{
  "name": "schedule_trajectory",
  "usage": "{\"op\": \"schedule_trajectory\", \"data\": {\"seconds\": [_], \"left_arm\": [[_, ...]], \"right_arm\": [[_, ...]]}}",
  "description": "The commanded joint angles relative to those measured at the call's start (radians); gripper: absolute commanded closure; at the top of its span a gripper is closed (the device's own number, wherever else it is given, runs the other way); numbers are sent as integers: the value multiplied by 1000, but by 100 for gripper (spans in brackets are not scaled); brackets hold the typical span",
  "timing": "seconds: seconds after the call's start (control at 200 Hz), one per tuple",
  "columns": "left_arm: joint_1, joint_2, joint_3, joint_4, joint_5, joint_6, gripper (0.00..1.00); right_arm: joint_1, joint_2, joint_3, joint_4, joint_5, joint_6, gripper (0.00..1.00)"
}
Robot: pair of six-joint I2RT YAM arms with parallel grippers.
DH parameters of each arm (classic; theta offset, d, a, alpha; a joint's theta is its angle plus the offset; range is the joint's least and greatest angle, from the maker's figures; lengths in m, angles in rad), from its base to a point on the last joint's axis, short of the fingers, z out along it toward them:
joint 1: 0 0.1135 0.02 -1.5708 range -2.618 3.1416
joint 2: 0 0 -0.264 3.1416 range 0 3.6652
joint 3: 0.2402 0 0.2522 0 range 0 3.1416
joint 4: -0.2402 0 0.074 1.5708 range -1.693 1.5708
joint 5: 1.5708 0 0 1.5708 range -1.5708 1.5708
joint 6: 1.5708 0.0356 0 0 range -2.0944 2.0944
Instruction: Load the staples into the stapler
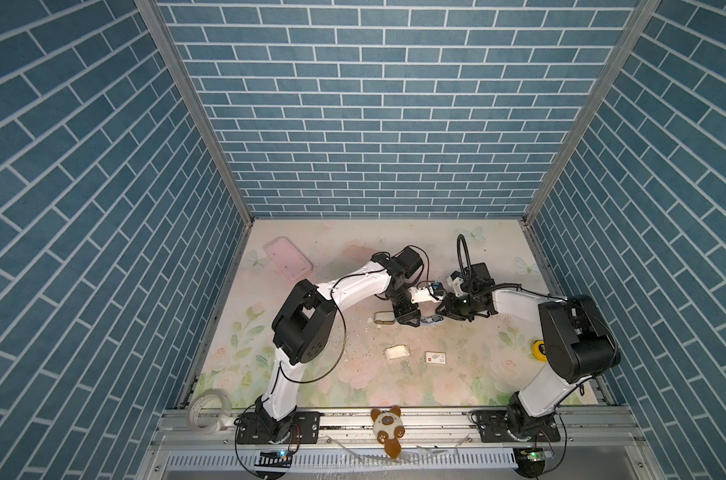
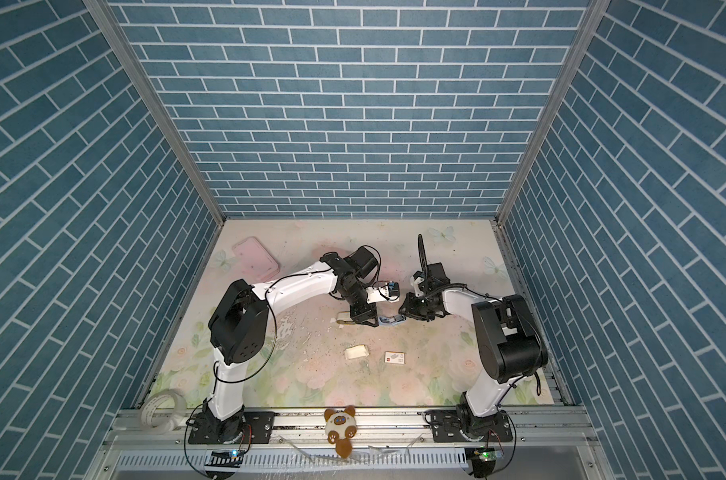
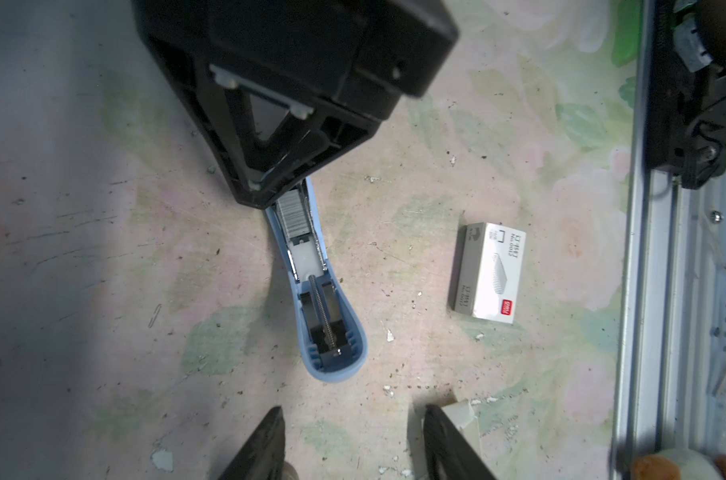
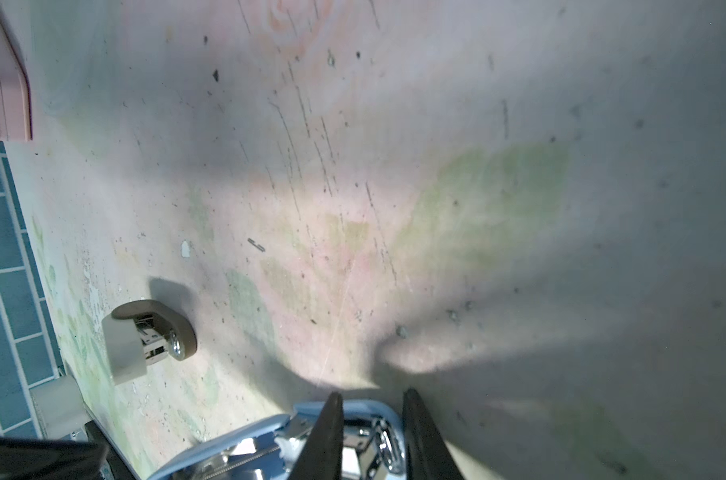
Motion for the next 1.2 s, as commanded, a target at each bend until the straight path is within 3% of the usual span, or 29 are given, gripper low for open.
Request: {"op": "schedule_trajectory", "data": {"seconds": [0.0, 0.36, 0.64, 1.195], "left_arm": [[-8, 8, -44, 83, -38, -52, 45], [-27, 28, -71, 144, -24, -85, 45], [-40, 28, -103, 173, -38, -91, 51], [-53, 8, -143, 235, -50, -136, 72]], "right_arm": [[-3, 5, -21, -17, 35, 30, 73], [-4, 15, -20, -19, 17, 34, 73], [-4, 10, -20, -30, 3, 35, 74], [-6, -4, -23, -41, 0, 35, 74]]}}
